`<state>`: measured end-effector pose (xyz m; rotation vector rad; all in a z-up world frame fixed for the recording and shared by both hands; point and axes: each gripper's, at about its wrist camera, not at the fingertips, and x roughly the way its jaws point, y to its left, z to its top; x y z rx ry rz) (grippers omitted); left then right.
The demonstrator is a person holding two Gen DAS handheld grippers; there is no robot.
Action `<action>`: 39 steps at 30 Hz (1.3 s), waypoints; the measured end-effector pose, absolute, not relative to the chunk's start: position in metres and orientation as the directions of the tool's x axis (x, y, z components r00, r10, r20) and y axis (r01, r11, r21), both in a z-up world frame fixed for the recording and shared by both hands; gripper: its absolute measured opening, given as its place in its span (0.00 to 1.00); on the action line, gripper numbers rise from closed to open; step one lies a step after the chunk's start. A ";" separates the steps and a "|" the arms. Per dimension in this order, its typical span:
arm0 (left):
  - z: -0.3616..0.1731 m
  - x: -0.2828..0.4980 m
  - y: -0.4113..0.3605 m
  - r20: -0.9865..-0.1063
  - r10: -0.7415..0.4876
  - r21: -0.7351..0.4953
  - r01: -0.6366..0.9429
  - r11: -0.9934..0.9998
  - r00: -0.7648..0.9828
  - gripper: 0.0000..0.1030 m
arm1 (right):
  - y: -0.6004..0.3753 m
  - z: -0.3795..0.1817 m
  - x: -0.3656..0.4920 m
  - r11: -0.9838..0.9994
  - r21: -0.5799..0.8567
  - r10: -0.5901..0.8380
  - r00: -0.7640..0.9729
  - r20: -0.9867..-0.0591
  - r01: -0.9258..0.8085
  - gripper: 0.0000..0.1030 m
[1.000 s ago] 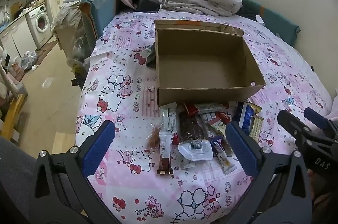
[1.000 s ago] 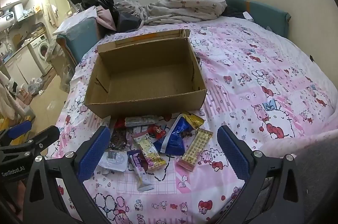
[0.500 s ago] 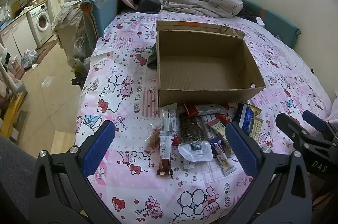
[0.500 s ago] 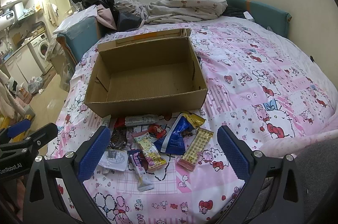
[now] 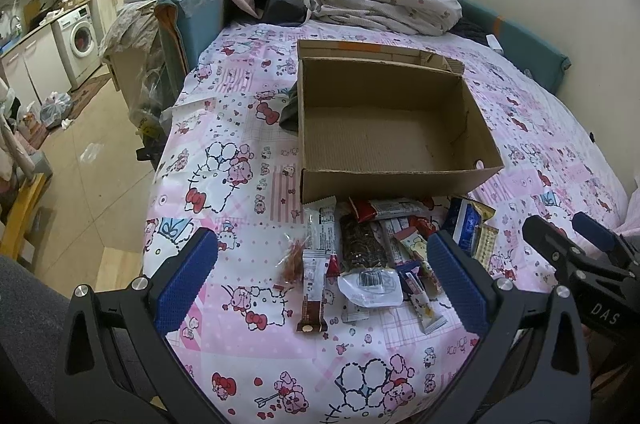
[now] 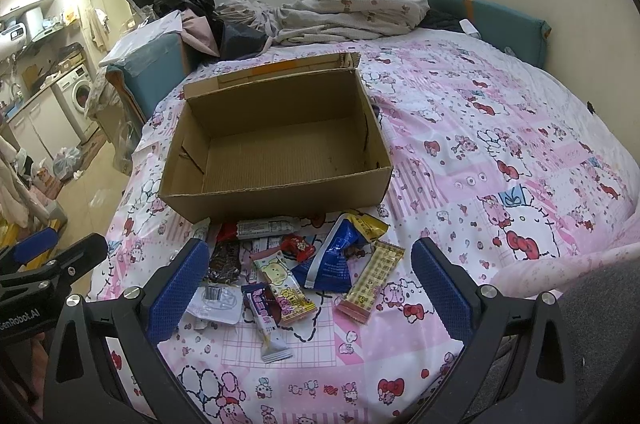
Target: Organize snacks
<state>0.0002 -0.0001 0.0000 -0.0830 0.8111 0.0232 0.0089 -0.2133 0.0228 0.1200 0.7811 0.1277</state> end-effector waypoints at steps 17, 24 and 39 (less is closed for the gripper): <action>0.000 0.001 0.001 -0.725 -0.013 -0.068 -0.052 0.996 0.689 1.00 | -0.214 0.022 0.010 0.983 0.169 0.166 0.699 -0.695 -0.066 1.00; 0.000 0.000 0.003 -0.727 -0.016 -0.072 -0.052 0.996 0.686 1.00 | -0.212 0.021 0.011 0.983 0.171 0.168 0.697 -0.697 -0.067 1.00; -0.004 0.003 0.000 -0.744 -0.021 -0.076 -0.053 0.996 0.668 1.00 | -0.208 0.020 0.013 0.978 0.195 0.190 0.685 -0.704 -0.072 1.00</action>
